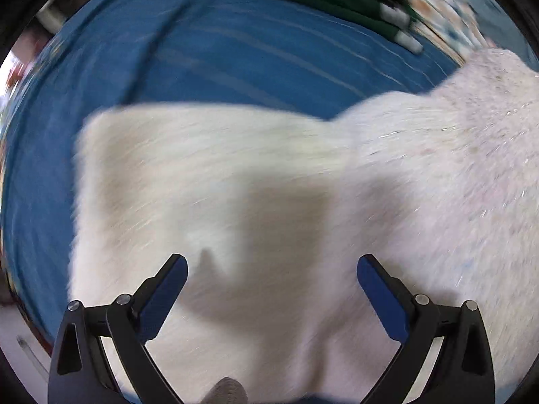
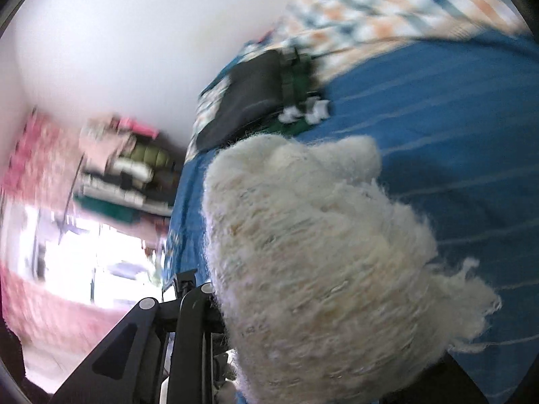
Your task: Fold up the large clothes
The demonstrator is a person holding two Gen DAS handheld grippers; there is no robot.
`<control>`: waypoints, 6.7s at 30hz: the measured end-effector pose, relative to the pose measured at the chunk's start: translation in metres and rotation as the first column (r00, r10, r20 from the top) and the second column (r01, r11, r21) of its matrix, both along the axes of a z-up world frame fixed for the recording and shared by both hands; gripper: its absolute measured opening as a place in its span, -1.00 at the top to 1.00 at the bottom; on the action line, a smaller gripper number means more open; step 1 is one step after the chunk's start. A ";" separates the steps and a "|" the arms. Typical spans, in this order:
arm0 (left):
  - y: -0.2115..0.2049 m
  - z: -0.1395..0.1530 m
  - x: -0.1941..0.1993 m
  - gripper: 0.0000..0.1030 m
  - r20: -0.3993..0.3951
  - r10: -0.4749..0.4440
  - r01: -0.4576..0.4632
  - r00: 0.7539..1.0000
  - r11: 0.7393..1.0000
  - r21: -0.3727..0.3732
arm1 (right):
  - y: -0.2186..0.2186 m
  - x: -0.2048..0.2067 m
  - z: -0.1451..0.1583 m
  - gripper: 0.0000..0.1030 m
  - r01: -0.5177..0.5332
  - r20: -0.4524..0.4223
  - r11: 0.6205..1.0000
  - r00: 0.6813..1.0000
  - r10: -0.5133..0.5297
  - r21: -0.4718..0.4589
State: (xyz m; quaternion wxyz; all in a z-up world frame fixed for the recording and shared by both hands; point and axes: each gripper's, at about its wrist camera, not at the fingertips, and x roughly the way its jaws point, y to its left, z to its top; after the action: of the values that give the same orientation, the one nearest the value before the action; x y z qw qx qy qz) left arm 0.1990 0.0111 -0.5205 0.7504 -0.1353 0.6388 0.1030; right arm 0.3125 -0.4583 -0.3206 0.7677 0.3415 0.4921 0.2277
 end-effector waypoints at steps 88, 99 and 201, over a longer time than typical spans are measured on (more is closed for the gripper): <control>0.180 -0.016 -0.250 -0.60 0.062 0.863 -0.742 0.501 0.466 -0.482 | 0.225 -0.014 -0.136 -0.58 -0.687 -0.437 0.726 0.664 0.607 -0.035; 0.215 -0.017 -0.250 0.58 0.133 0.877 -0.731 0.462 0.461 -0.503 | 0.290 -0.021 -0.205 -0.60 -0.672 -0.287 0.655 0.588 0.756 0.346; 0.179 0.434 0.085 -0.93 0.523 -0.376 0.257 0.765 0.923 0.287 | 0.260 -0.058 0.460 -0.79 0.356 0.238 0.477 0.926 -0.292 -0.803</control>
State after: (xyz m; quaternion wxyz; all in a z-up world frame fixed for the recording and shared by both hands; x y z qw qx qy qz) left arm 0.2842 0.1900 -0.0865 0.9222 0.0259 0.3859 -0.0075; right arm 0.2549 -0.1988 0.1394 0.8811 0.0136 0.4404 -0.1718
